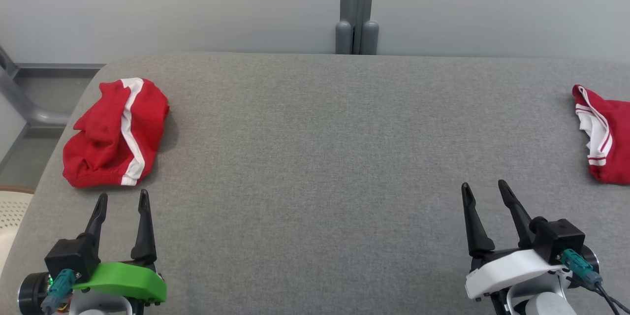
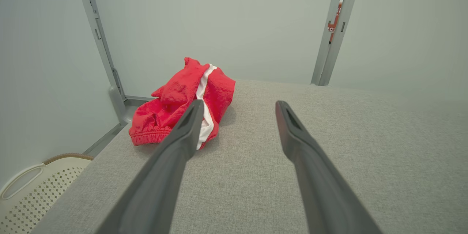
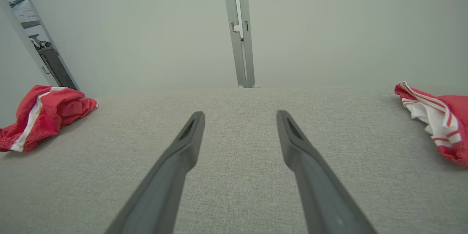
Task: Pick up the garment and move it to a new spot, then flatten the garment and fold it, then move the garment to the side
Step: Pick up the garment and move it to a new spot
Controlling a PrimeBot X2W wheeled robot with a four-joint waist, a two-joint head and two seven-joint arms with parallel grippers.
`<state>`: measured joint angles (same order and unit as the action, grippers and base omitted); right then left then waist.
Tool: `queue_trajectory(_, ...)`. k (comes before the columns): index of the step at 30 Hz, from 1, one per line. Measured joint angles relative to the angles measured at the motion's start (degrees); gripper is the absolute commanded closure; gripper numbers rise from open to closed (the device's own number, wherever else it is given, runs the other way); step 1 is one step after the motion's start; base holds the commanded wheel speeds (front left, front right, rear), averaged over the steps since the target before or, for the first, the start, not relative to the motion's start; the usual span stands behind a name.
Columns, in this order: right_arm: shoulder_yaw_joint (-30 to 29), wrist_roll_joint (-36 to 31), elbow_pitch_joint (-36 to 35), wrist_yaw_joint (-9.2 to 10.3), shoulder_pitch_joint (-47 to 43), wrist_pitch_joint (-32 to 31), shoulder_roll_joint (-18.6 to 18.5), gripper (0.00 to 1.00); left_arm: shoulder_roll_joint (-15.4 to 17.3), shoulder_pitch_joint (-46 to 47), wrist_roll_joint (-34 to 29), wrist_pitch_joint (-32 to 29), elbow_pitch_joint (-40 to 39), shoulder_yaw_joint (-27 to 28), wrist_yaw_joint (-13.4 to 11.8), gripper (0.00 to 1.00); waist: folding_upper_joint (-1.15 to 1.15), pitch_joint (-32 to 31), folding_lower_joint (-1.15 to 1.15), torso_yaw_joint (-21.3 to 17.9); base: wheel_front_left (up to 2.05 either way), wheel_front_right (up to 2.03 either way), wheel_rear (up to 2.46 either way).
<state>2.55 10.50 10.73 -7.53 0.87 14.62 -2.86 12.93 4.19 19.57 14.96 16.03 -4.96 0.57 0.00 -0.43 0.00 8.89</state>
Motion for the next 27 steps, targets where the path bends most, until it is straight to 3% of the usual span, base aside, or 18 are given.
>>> queue_trajectory(27,0.75,0.11,1.78,0.0,0.79,-0.15,0.04,0.0,1.14,-0.94,0.97,0.08,-0.25,1.04,-0.93,0.0,0.0,0.87,0.0,15.42,0.0,0.0,0.0)
